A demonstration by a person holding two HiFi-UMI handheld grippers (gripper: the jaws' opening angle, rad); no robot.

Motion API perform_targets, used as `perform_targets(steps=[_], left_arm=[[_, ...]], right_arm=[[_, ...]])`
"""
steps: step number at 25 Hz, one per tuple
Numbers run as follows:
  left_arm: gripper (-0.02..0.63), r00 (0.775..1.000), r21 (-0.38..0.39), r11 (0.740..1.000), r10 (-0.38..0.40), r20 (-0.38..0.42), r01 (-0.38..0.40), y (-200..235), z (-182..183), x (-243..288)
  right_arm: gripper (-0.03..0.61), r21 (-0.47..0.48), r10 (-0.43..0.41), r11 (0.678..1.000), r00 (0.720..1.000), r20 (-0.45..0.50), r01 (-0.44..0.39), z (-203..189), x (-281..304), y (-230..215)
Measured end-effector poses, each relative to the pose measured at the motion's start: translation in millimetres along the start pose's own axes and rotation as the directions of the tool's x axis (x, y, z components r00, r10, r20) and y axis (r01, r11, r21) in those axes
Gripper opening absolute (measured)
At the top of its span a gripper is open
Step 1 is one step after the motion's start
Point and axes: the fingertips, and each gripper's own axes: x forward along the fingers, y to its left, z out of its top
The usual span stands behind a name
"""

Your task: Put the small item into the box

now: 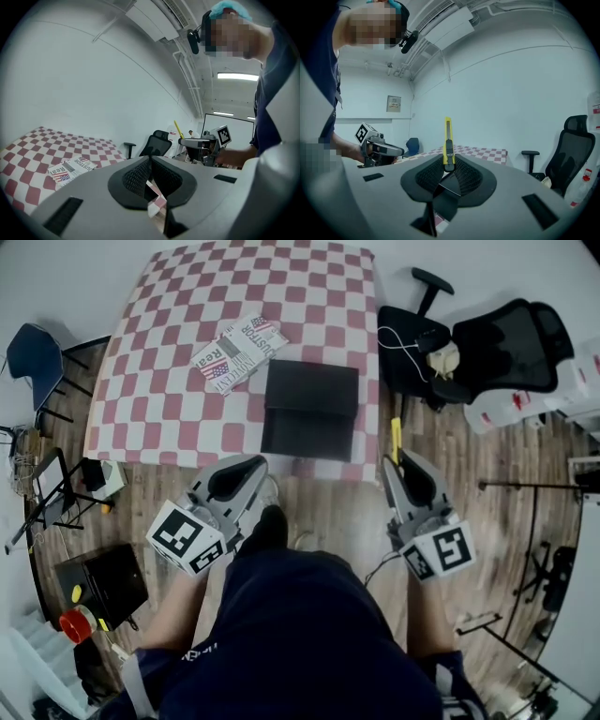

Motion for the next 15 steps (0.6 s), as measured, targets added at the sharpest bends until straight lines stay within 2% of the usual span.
perform_targets(steps=[9,15], left_arm=[[0.043,0.996,0.025,0.997,-0.077,-0.034,0.078,94.0,27.4,33.0],[0.043,0.995,0.02,0.995,-0.094,-0.044,0.095,132.7,33.5,47.8]], right_arm=[[0.083,0.018,-0.034,0.999,0.998,-0.053,0.035,9.9,98.7,-7.9],[0.083,0.007,-0.043,0.999,0.995,-0.092,0.044,7.0,140.4,-14.3]])
